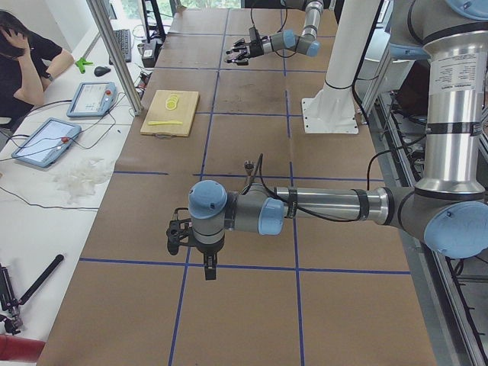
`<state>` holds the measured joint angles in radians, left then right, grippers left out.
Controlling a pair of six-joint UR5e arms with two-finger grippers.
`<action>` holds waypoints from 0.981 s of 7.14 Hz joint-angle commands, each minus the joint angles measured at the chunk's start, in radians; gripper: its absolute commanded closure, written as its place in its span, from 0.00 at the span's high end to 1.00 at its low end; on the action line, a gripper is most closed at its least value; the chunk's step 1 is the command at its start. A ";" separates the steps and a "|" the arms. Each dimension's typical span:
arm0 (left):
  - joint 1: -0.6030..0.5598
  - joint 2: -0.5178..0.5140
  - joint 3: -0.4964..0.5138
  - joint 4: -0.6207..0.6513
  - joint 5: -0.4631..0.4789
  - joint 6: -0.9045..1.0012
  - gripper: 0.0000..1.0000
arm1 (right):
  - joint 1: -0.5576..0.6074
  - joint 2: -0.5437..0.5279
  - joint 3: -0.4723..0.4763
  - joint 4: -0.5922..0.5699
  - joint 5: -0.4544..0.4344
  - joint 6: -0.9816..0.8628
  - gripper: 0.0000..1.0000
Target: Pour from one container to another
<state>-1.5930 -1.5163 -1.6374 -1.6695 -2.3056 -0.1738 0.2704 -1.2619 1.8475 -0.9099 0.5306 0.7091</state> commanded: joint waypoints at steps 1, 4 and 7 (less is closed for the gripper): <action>0.001 0.008 0.007 -0.047 0.000 0.000 1.00 | 0.001 -0.144 -0.001 0.202 0.002 -0.004 0.00; 0.001 0.010 0.004 -0.050 0.000 0.000 1.00 | 0.000 -0.272 -0.130 0.501 -0.024 0.001 0.00; 0.002 0.015 0.007 -0.055 0.000 0.005 1.00 | -0.020 -0.269 -0.252 0.663 -0.046 0.010 0.00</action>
<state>-1.5917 -1.5045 -1.6319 -1.7223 -2.3056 -0.1715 0.2565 -1.5298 1.6075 -0.2879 0.4770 0.7148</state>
